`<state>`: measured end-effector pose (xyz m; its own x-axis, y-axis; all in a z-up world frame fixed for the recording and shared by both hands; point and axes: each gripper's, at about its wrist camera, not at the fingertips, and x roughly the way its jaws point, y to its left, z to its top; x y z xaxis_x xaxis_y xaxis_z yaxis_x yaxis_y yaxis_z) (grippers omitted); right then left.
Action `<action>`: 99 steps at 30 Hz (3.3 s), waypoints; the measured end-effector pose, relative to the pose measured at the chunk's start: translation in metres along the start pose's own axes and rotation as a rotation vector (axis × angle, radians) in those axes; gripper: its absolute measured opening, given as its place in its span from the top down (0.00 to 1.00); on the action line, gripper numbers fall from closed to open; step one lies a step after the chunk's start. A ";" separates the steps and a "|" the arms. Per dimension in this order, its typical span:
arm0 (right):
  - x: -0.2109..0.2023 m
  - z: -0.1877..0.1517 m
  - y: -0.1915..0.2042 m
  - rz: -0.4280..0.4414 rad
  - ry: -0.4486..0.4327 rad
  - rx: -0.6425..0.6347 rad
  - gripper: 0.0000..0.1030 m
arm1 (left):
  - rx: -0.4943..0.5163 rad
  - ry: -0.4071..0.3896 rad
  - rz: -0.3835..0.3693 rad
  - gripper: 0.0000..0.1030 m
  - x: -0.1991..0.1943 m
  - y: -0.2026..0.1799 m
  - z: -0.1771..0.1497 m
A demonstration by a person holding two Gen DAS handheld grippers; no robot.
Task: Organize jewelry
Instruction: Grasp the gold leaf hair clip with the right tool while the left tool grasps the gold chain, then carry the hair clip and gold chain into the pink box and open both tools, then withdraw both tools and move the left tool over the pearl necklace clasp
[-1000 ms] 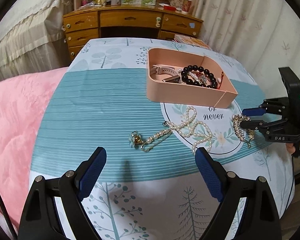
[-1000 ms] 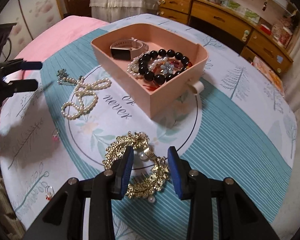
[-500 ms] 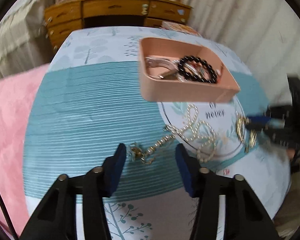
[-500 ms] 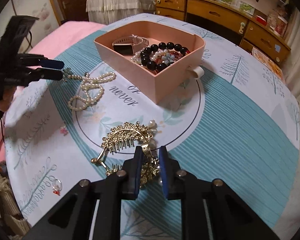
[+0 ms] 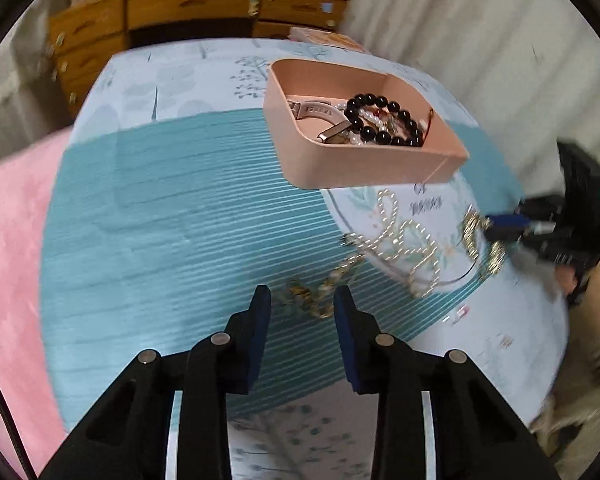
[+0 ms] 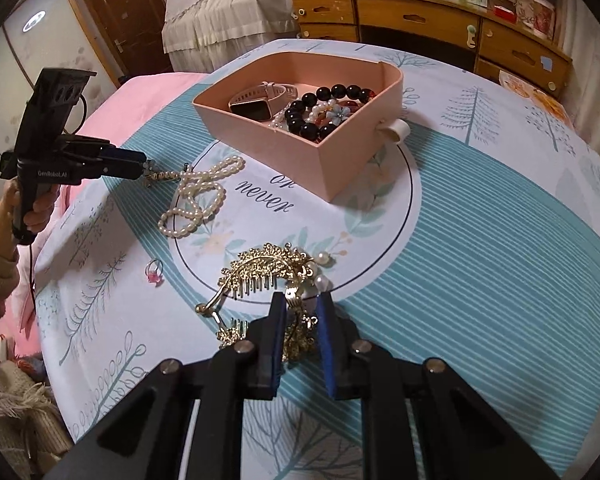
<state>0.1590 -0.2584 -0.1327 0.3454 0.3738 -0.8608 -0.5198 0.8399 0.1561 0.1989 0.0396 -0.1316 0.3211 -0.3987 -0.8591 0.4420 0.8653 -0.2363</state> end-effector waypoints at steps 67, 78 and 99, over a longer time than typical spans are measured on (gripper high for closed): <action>-0.018 0.112 0.016 -0.266 -0.281 0.409 0.79 | -0.077 -0.292 0.268 0.12 0.013 -0.069 0.097; -0.077 0.063 0.068 -0.263 -0.374 0.410 0.73 | -0.228 -0.335 0.272 0.12 -0.052 -0.074 0.051; -0.099 0.005 0.112 -0.236 -0.367 0.401 0.73 | -0.259 -0.376 0.288 0.12 -0.113 -0.074 -0.036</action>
<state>0.0708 -0.1993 -0.0273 0.7006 0.2100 -0.6819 -0.0844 0.9734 0.2131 0.0998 0.0311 -0.0335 0.6972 -0.1746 -0.6953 0.0864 0.9833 -0.1603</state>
